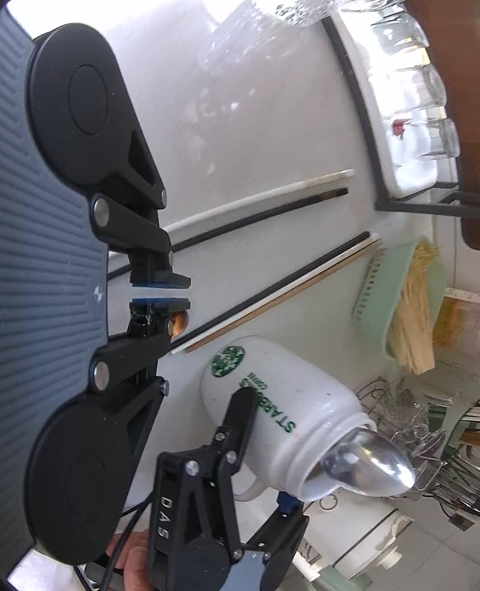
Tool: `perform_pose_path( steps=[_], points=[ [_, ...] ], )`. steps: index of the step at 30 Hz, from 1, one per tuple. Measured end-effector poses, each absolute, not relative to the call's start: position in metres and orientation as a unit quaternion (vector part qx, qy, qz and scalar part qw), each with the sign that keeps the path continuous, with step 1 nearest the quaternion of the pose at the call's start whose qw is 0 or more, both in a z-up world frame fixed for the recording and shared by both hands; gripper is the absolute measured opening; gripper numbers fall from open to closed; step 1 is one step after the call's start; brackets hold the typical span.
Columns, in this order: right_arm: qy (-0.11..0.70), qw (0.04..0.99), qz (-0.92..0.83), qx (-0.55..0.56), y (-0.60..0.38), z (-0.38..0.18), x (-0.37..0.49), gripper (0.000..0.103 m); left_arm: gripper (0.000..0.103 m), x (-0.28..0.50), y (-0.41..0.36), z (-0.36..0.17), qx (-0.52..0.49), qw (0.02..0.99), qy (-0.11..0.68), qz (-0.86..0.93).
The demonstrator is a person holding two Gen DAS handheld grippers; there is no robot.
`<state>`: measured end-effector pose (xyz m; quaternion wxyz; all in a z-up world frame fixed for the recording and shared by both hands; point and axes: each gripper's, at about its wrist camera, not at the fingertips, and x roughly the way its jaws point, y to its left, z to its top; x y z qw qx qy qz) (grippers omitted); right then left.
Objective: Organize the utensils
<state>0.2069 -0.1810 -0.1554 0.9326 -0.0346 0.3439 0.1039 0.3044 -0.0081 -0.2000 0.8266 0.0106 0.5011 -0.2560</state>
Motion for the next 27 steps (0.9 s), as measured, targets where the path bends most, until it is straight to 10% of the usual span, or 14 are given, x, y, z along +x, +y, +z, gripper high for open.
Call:
perform_pose_path(
  steps=[9, 27],
  points=[
    [0.341, 0.934, 0.103, -0.033, -0.193, -0.158, 0.203, 0.089, 0.025, 0.310, -0.010, -0.217, -0.022, 0.813, 0.517, -0.268],
    [0.340, 0.935, 0.097, -0.025, -0.198, -0.159, 0.207, 0.089, 0.025, 0.353, 0.003, -0.248, -0.166, 0.704, 0.578, -0.378]
  ],
)
